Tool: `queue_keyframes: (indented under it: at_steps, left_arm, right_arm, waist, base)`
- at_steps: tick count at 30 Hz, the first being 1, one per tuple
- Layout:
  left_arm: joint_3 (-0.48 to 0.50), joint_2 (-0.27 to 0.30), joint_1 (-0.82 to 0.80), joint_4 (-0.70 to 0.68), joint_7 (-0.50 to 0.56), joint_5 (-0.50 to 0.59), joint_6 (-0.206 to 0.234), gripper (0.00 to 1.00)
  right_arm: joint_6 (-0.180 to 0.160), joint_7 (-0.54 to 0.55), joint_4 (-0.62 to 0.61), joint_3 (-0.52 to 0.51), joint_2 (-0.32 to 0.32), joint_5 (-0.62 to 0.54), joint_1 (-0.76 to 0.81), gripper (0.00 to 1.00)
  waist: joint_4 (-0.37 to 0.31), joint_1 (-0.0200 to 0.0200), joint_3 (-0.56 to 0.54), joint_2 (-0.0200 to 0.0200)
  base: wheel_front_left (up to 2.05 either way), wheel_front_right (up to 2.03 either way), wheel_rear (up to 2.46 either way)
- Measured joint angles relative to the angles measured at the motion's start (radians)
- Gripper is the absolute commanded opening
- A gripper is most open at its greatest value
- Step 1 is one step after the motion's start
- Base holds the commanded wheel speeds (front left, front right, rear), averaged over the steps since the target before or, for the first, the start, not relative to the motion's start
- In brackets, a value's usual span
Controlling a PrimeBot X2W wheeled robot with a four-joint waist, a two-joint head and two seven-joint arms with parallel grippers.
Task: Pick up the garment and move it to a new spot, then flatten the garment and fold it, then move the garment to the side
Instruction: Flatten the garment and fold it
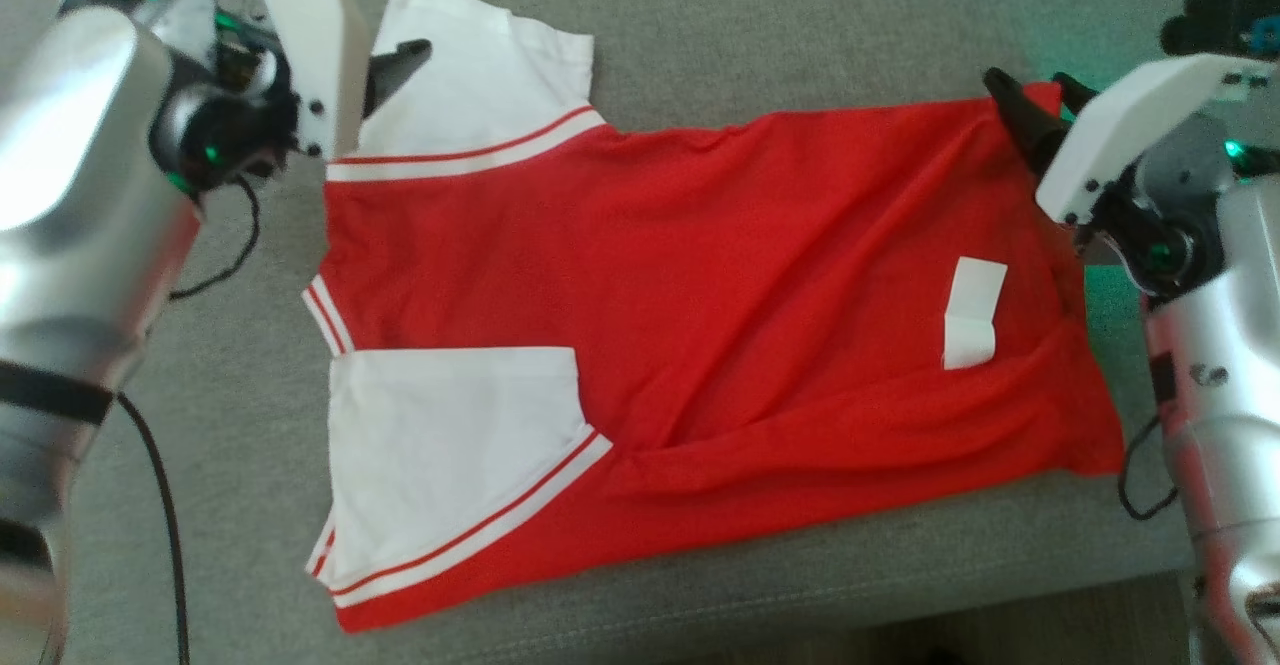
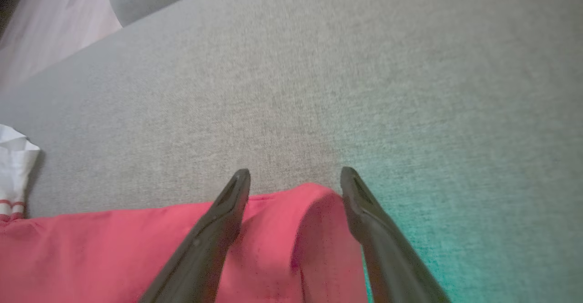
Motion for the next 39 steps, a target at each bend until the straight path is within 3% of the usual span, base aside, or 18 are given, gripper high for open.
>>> queue_keyframes:
  at_steps: [6,17,18,19,20,21,22,32,39]
  left_arm:
    - [-0.006,-0.015,-0.07,0.132,0.022,-0.03,-0.019,1.0]
    - [-0.059,-0.009,-0.143,0.272,-0.016,-0.035,-0.02,1.0]
    - [-0.061,-0.008,-0.146,0.277,-0.016,-0.045,-0.02,1.0]
    - [-0.064,-0.006,-0.151,0.281,-0.012,-0.052,-0.02,1.0]
    - [-0.069,-0.005,-0.159,0.284,-0.012,-0.056,-0.02,0.94]
    - [-0.075,-0.005,-0.163,0.286,-0.012,-0.062,-0.02,0.23]
    - [-0.085,-0.005,-0.163,0.288,-0.012,-0.064,-0.02,0.0]
    - [-0.103,-0.003,-0.173,0.374,-0.17,-0.043,-0.028,0.0]
    - [-0.12,-0.014,-0.191,0.413,-0.223,-0.045,-0.028,0.0]
  right_arm:
    - [0.0,0.009,0.064,0.086,-0.005,0.053,-0.064,1.0]
    - [0.0,-0.019,0.055,0.226,-0.025,0.134,-0.116,1.0]
    - [0.0,-0.019,0.054,0.237,-0.028,0.14,-0.12,0.89]
    - [0.0,-0.019,0.053,0.248,-0.031,0.143,-0.121,0.73]
    - [0.0,-0.02,0.052,0.258,-0.035,0.15,-0.12,0.47]
    - [0.0,-0.02,0.051,0.265,-0.042,0.157,-0.12,0.24]
    - [0.0,-0.023,0.051,0.276,-0.052,0.162,-0.12,0.0]
    - [0.0,-0.184,0.089,0.268,-0.067,0.166,-0.117,0.0]
    - [0.0,-0.274,0.14,0.264,-0.07,0.146,-0.119,0.0]
  waist:
    - [-0.034,-0.0001,0.05,0.0]
    - [-0.104,-0.0002,0.101,0.0]
    - [-0.108,-0.0002,0.103,0.0001]
    - [-0.111,-0.0003,0.104,0.0001]
    - [-0.113,-0.0002,0.104,0.0001]
    - [-0.113,-0.0002,0.103,0.0001]
    - [-0.113,-0.0002,0.102,0.0001]
    - [-0.087,-0.0002,0.064,0.0]
    - [-0.058,-0.0002,0.035,0.0]
  base:
    - [0.0,0.0,0.0]
    - [0.0,0.0,0.0]
    - [0.0,0.0,0.0]
    - [0.0,0.0,0.0]
    - [0.0,0.0,0.0]
    - [0.0,0.0,0.0]
    - [0.0,0.0,0.0]
    - [0.0,0.0,0.0]
    - [0.0,0.0,0.0]
